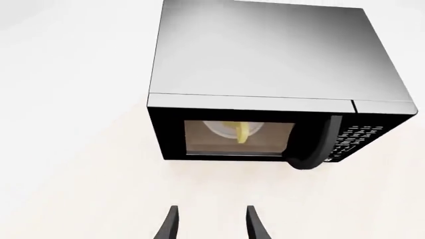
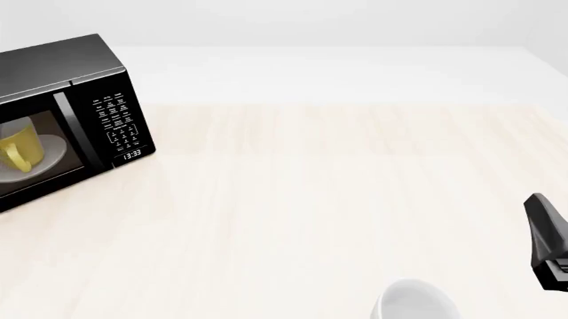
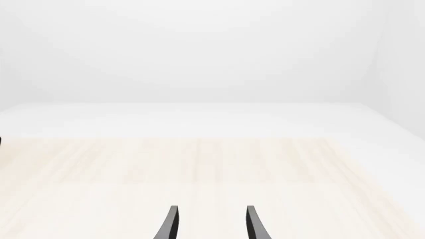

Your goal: Put the yellow and white mug in the microwave and close it.

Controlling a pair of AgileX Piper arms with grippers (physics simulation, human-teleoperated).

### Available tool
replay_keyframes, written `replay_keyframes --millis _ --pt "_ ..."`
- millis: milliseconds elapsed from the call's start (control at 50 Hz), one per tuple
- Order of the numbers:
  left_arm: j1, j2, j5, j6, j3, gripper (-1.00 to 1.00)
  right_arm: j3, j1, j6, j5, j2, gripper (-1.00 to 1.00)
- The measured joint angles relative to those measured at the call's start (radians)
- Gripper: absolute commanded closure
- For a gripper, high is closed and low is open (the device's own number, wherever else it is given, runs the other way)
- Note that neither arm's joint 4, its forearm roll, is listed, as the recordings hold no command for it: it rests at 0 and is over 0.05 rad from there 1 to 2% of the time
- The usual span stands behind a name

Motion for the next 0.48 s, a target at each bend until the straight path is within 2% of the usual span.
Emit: replay_keyframes --millis 480 --pt "-0.061 -0.192 0.169 -0.077 -0.058 -1.0 0.0 0.0 0.0 0.0 0.0 -1.0"
